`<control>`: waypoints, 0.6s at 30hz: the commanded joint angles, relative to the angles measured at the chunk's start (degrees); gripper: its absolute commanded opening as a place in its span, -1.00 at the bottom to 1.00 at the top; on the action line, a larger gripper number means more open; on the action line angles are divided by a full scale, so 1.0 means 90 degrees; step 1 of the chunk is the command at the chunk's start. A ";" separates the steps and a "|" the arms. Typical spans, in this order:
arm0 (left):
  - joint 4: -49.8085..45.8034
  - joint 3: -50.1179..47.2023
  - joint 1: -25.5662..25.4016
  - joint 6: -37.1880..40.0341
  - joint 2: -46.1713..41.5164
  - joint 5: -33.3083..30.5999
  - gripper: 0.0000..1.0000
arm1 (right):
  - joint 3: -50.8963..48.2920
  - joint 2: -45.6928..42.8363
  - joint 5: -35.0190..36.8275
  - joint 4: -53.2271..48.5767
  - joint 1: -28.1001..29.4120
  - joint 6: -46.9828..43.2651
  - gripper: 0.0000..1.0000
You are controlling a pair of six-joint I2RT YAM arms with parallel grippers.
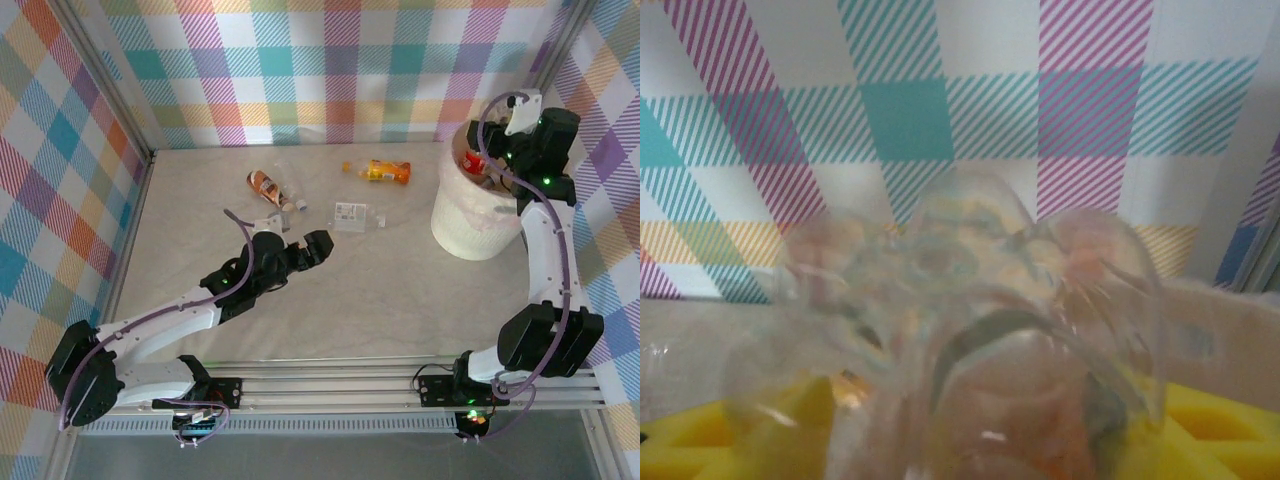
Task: Put the plastic bottles in the bin
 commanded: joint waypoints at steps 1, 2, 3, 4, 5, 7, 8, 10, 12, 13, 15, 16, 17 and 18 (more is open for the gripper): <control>-0.0148 -0.0098 0.0043 -0.0026 -0.0210 -0.0233 1.00 | -0.0114 -0.0057 -0.0436 -0.0010 -0.0022 -0.0006 0.49; -0.0157 -0.0103 0.0032 -0.0029 -0.0215 -0.0240 1.00 | -0.0134 -0.0072 -0.0520 -0.0036 -0.0026 -0.0005 0.56; -0.0174 -0.0103 0.0042 -0.0035 -0.0218 -0.0241 1.00 | -0.0147 -0.0096 -0.0572 -0.0070 -0.0022 -0.0001 0.63; -0.0189 -0.0100 0.0037 -0.0042 -0.0222 -0.0243 1.00 | -0.0161 -0.0110 -0.0585 -0.0079 -0.0022 0.0030 0.66; -0.0207 -0.0094 0.0040 -0.0040 -0.0216 -0.0242 1.00 | -0.0166 -0.0133 -0.0571 -0.0080 -0.0022 0.0058 0.68; -0.0243 -0.0086 0.0042 -0.0052 -0.0198 -0.0261 1.00 | -0.0162 -0.0179 -0.0541 -0.0091 -0.0027 0.0115 0.72; -0.0265 -0.0077 0.0038 -0.0067 -0.0188 -0.0283 1.00 | -0.0149 -0.0203 -0.0545 -0.0109 -0.0022 0.0147 0.74; -0.0330 -0.0059 0.0042 -0.0101 -0.0174 -0.0348 1.00 | -0.0126 -0.0257 -0.0623 -0.0115 -0.0025 0.0206 0.79; -0.0360 -0.0049 0.0046 -0.0133 -0.0144 -0.0390 1.00 | -0.0115 -0.0320 -0.0560 -0.0110 -0.0027 0.0387 0.84; -0.0373 -0.0034 0.0041 -0.0150 -0.0129 -0.0414 1.00 | -0.0112 -0.0348 -0.0482 -0.0107 -0.0027 0.0492 0.92; -0.0429 -0.0013 0.0043 -0.0169 -0.0102 -0.0453 1.00 | -0.0113 -0.0399 -0.0304 -0.0082 -0.0022 0.0750 1.00; -0.0477 0.0013 0.0045 -0.0178 -0.0099 -0.0476 1.00 | -0.0108 -0.0413 -0.0203 -0.0059 -0.0024 0.0866 0.99; -0.0497 0.0018 0.0040 -0.0188 -0.0081 -0.0493 1.00 | -0.0099 -0.0412 -0.0076 -0.0059 -0.0026 0.1022 0.99; -0.0526 0.0024 0.0047 -0.0195 -0.0073 -0.0509 1.00 | -0.0066 -0.0396 0.0057 -0.0085 -0.0024 0.1195 0.99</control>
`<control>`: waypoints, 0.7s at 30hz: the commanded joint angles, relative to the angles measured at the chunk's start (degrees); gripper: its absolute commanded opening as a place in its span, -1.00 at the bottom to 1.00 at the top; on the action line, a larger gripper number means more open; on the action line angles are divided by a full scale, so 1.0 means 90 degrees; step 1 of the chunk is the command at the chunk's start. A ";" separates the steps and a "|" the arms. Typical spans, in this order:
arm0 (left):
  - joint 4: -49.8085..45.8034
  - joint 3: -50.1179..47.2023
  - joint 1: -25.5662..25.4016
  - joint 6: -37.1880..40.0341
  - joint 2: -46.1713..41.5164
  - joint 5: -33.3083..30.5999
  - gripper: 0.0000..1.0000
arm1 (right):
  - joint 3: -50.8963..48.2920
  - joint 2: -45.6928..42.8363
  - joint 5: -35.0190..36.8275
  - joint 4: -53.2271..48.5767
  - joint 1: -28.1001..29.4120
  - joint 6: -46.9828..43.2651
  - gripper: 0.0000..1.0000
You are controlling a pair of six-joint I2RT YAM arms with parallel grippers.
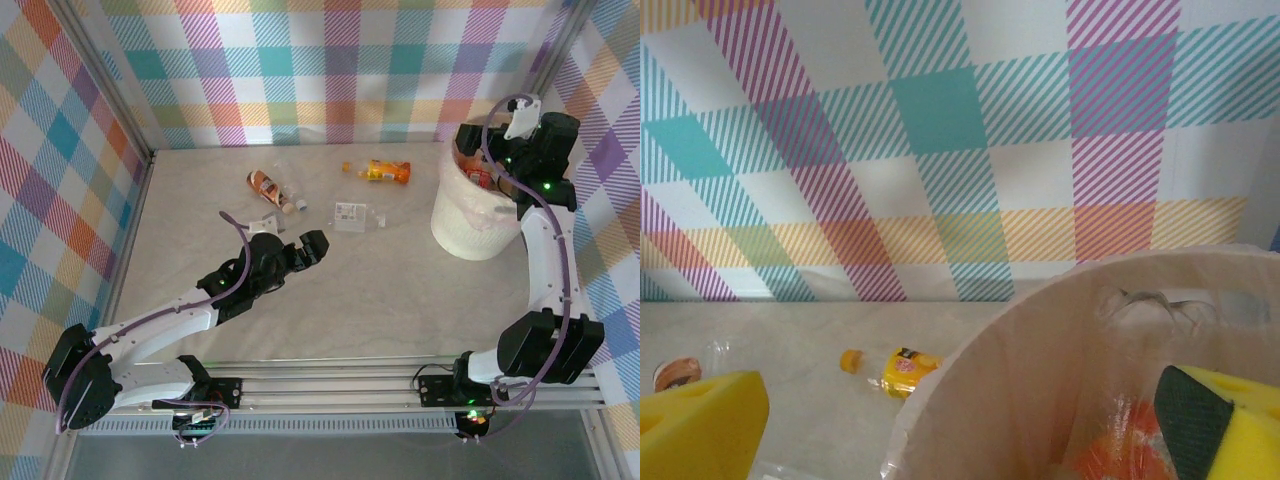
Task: Put the plastic bottles in the bin
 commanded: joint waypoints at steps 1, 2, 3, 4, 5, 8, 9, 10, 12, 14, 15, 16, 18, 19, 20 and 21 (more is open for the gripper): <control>-0.0166 0.0040 0.0047 -0.0099 0.0032 -0.0177 1.00 | 0.0110 -0.0121 0.0369 -0.0018 -0.0028 0.0658 0.99; -0.0186 0.0032 0.0046 -0.0117 0.0032 -0.0199 1.00 | 0.0153 -0.0093 0.0399 -0.0073 -0.0024 0.0808 0.99; -0.0253 0.0050 0.0042 -0.0150 0.0040 -0.0249 1.00 | 0.0196 -0.0080 0.0412 -0.0119 -0.0030 0.0962 0.99; -0.0328 0.0063 0.0047 -0.0175 0.0042 -0.0306 1.00 | 0.0204 -0.0084 0.0413 -0.0135 -0.0029 0.1146 0.99; -0.0423 0.0085 0.0046 -0.0219 0.0051 -0.0385 1.00 | 0.0183 -0.0107 0.0413 -0.0122 -0.0024 0.1321 1.00; -0.0890 0.0236 0.0066 -0.0362 0.0117 -0.0709 1.00 | -0.0023 -0.0305 0.0210 0.0066 -0.0028 0.1916 0.99; -0.1030 0.0294 0.0075 -0.0388 0.0142 -0.0803 1.00 | -0.0162 -0.0424 0.0048 0.0214 -0.0029 0.2168 0.99; -0.1158 0.0353 0.0094 -0.0415 0.0185 -0.0876 1.00 | -0.0354 -0.0555 -0.0213 0.0440 -0.0027 0.2418 0.99; -0.1308 0.0453 0.0135 -0.0427 0.0256 -0.0978 1.00 | -0.0743 -0.0821 -0.0915 0.0932 -0.0015 0.2845 0.99; -0.1543 0.0632 0.0210 -0.0463 0.0365 -0.1120 1.00 | -0.1099 -0.1070 -0.1443 0.1368 0.0049 0.3326 0.99; -0.1707 0.0756 0.0267 -0.0466 0.0438 -0.1183 1.00 | -0.1291 -0.1195 -0.1653 0.1554 0.0110 0.3503 0.99; -0.1887 0.0913 0.0339 -0.0478 0.0536 -0.1268 1.00 | -0.1458 -0.1337 -0.1840 0.1677 0.0216 0.3556 0.99; -0.2269 0.1223 0.0471 -0.0515 0.0744 -0.1429 1.00 | -0.1729 -0.1609 -0.1890 0.1690 0.0507 0.3534 0.99; -0.2484 0.1388 0.0549 -0.0493 0.0868 -0.1488 1.00 | -0.1893 -0.1750 -0.1934 0.1726 0.0702 0.3495 0.99; -0.2554 0.1513 0.0622 -0.0465 0.0984 -0.1540 1.00 | -0.2023 -0.1866 -0.1916 0.1744 0.0893 0.3469 0.99; -0.2609 0.1640 0.0719 -0.0424 0.1116 -0.1566 1.00 | -0.2165 -0.1986 -0.1906 0.1720 0.1114 0.3364 0.99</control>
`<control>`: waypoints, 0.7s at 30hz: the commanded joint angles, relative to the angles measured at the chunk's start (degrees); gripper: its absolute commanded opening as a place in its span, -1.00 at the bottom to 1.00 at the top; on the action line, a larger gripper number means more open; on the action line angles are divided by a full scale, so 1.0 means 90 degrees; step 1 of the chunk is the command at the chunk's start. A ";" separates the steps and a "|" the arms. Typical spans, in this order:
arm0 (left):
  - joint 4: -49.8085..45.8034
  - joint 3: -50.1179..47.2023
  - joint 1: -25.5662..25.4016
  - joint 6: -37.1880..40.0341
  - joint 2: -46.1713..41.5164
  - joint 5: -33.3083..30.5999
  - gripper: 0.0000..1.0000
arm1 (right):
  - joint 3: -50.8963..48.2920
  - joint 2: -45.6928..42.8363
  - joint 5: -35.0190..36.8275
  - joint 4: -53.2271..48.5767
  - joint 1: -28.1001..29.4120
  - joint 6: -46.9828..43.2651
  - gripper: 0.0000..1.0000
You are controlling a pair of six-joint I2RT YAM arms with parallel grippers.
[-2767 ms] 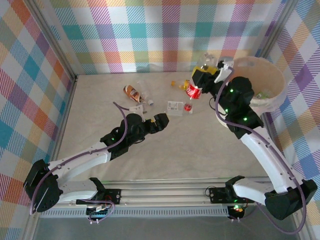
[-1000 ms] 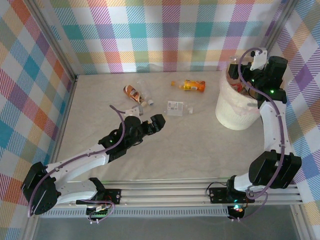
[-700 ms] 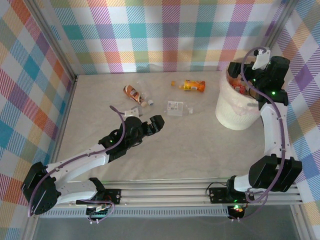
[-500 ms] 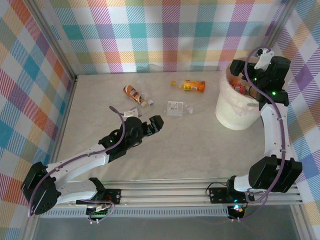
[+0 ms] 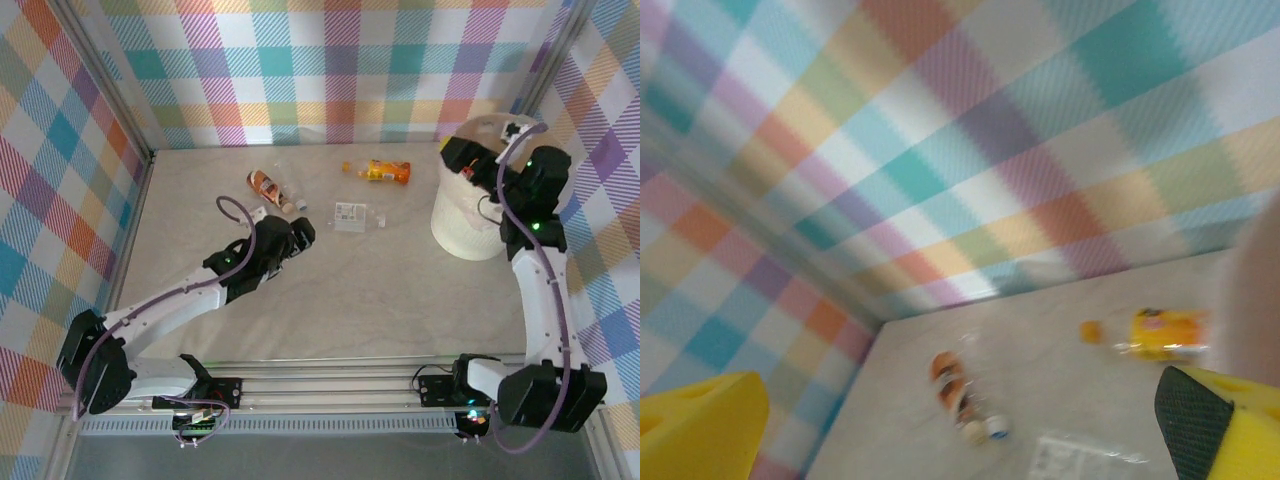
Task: Put the plastic bottles in the bin
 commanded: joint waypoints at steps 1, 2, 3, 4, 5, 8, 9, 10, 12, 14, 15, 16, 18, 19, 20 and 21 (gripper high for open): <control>-0.0658 0.0492 0.0311 0.0019 0.0373 -0.0409 1.00 | -0.0368 -0.0413 -0.0392 0.0314 0.0676 -0.0047 0.99; -0.0713 0.0600 0.0412 0.0023 0.0496 -0.0433 1.00 | -0.0404 -0.0481 -0.0281 0.0196 0.0876 -0.0158 0.99; -0.0764 0.0710 0.0554 0.0018 0.0640 -0.0449 1.00 | -0.0436 -0.0583 -0.0177 0.0014 0.1159 -0.0326 0.99; -0.0765 0.0825 0.0679 0.0031 0.0795 -0.0449 1.00 | -0.0461 -0.0633 -0.0139 -0.0087 0.1353 -0.0405 0.99; -0.0733 0.0924 0.0792 0.0092 0.0924 -0.0449 1.00 | -0.0517 -0.0677 -0.0050 -0.0131 0.1527 -0.0378 0.99; -0.0750 0.1393 0.1231 0.0256 0.1526 -0.0228 1.00 | -0.0775 -0.0811 0.0087 -0.0103 0.1872 -0.0111 0.99; -0.0733 0.1577 0.1363 0.0354 0.1747 -0.0103 0.99 | -0.0872 -0.0867 0.0155 -0.0104 0.1950 -0.0037 0.99; -0.0759 0.1781 0.1482 0.0380 0.2026 -0.0041 0.95 | -0.0964 -0.0931 0.0237 -0.0122 0.1992 -0.0009 0.99; -0.0807 0.2164 0.1679 0.0360 0.2479 0.0125 0.93 | -0.1164 -0.1071 0.0378 -0.0171 0.2033 0.0054 0.99; -0.0790 0.2480 0.1857 0.0297 0.2893 0.0362 0.90 | -0.1282 -0.1232 0.0433 -0.0269 0.2038 -0.0077 0.99; -0.0772 0.2648 0.1934 0.0288 0.3090 0.0495 0.87 | -0.1344 -0.1328 0.0455 -0.0288 0.2037 -0.0156 0.99; -0.0733 0.2802 0.1998 0.0264 0.3295 0.0601 0.84 | -0.1406 -0.1422 0.0465 -0.0276 0.2035 -0.0207 0.99; -0.0752 0.3094 0.2097 0.0192 0.3656 0.0759 0.77 | -0.1514 -0.1597 0.0438 -0.0288 0.2040 -0.0300 0.99; -0.0741 0.3227 0.2151 0.0173 0.3845 0.0886 0.72 | -0.1539 -0.1694 0.0435 -0.0352 0.2037 -0.0378 0.99; -0.0725 0.3337 0.2194 0.0156 0.4009 0.0985 0.67 | -0.1556 -0.1768 0.0463 -0.0421 0.2035 -0.0441 0.99; -0.0730 0.3476 0.2244 0.0137 0.4194 0.1093 0.59 | -0.1575 -0.1859 0.0508 -0.0498 0.2045 -0.0506 0.99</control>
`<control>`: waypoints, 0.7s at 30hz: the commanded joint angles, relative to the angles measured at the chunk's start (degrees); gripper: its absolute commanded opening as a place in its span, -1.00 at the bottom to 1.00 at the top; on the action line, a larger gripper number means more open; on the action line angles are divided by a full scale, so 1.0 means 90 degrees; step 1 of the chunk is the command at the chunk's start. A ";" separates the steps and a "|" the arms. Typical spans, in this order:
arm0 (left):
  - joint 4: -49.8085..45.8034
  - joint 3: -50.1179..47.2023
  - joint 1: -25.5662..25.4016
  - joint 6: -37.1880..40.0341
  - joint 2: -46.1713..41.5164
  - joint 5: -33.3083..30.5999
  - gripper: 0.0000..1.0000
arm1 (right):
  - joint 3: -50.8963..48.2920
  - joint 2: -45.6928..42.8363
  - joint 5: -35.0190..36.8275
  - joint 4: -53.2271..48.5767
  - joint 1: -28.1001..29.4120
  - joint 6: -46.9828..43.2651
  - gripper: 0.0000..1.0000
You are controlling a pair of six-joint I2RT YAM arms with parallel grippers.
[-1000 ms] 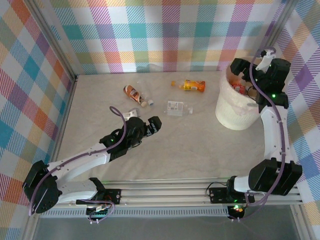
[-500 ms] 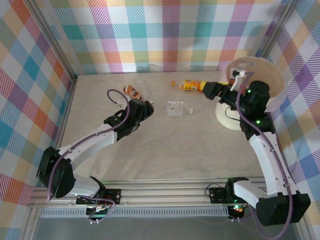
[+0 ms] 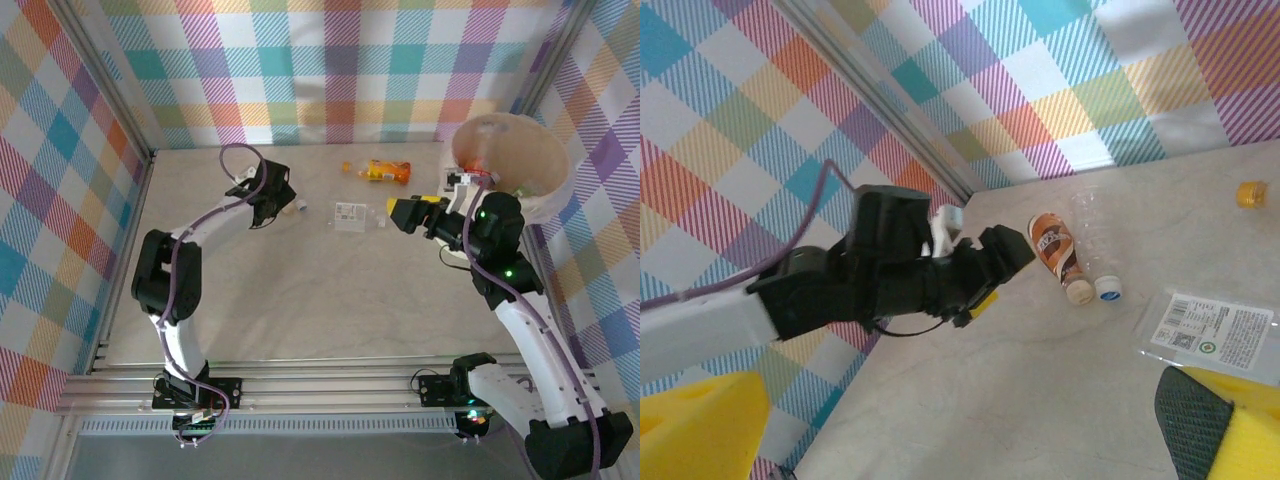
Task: Put the plastic bottles in the bin
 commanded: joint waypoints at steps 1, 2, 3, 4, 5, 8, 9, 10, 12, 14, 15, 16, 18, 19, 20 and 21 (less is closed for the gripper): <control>-0.0139 0.0508 0.0179 -0.0002 0.0489 0.0543 0.52 | -0.0057 -0.0340 0.0140 -0.0122 0.0041 -0.0337 0.99; -0.0165 0.0632 0.0205 -0.0018 0.0638 0.0611 0.47 | -0.0093 -0.0407 0.0181 -0.0160 0.0043 -0.0380 0.99; -0.0233 0.0794 0.0231 -0.0018 0.0822 0.0657 0.44 | -0.0127 -0.0471 0.0225 -0.0204 0.0047 -0.0435 0.99; -0.0338 0.0930 0.0247 -0.0019 0.0984 0.0685 0.41 | -0.0154 -0.0523 0.0271 -0.0251 0.0043 -0.0478 0.99; -0.0414 0.1071 0.0251 0.0000 0.1132 0.0703 0.38 | -0.0183 -0.0567 0.0305 -0.0288 0.0051 -0.0520 0.99; -0.0543 0.1252 0.0252 -0.0028 0.1396 0.0533 0.37 | -0.0217 -0.0581 0.0339 -0.0376 0.0051 -0.0576 0.99; -0.0578 0.1292 0.0253 -0.0050 0.1460 0.0453 0.39 | -0.0217 -0.0571 0.0340 -0.0390 0.0050 -0.0577 0.99; -0.0639 0.1363 0.0260 -0.0080 0.1549 0.0393 0.40 | -0.0226 -0.0557 0.0330 -0.0397 0.0050 -0.0577 0.99; -0.0678 0.1475 0.0283 -0.0081 0.1721 0.0377 0.40 | -0.0226 -0.0522 0.0339 -0.0402 0.0051 -0.0553 0.99; -0.0727 0.1608 0.0281 -0.0077 0.1905 0.0346 0.40 | -0.0224 -0.0505 0.0335 -0.0412 0.0043 -0.0530 0.99; -0.0734 0.1640 0.0286 -0.0070 0.1978 0.0356 0.39 | -0.0226 -0.0506 0.0330 -0.0412 0.0051 -0.0528 0.99; -0.0730 0.1670 0.0281 -0.0067 0.2051 0.0379 0.38 | -0.0227 -0.0513 0.0333 -0.0425 0.0051 -0.0518 0.99; -0.0695 0.1721 0.0281 -0.0048 0.2165 0.0448 0.37 | -0.0236 -0.0530 0.0356 -0.0468 0.0046 -0.0534 0.99; -0.0681 0.1741 0.0281 -0.0030 0.2228 0.0477 0.36 | -0.0237 -0.0549 0.0368 -0.0493 0.0051 -0.0552 0.99; -0.0698 0.1776 0.0281 -0.0020 0.2275 0.0488 0.35 | -0.0237 -0.0558 0.0392 -0.0522 0.0050 -0.0569 0.99; -0.0745 0.1842 0.0281 0.0005 0.2332 0.0487 0.34 | -0.0237 -0.0569 0.0408 -0.0539 0.0051 -0.0576 0.99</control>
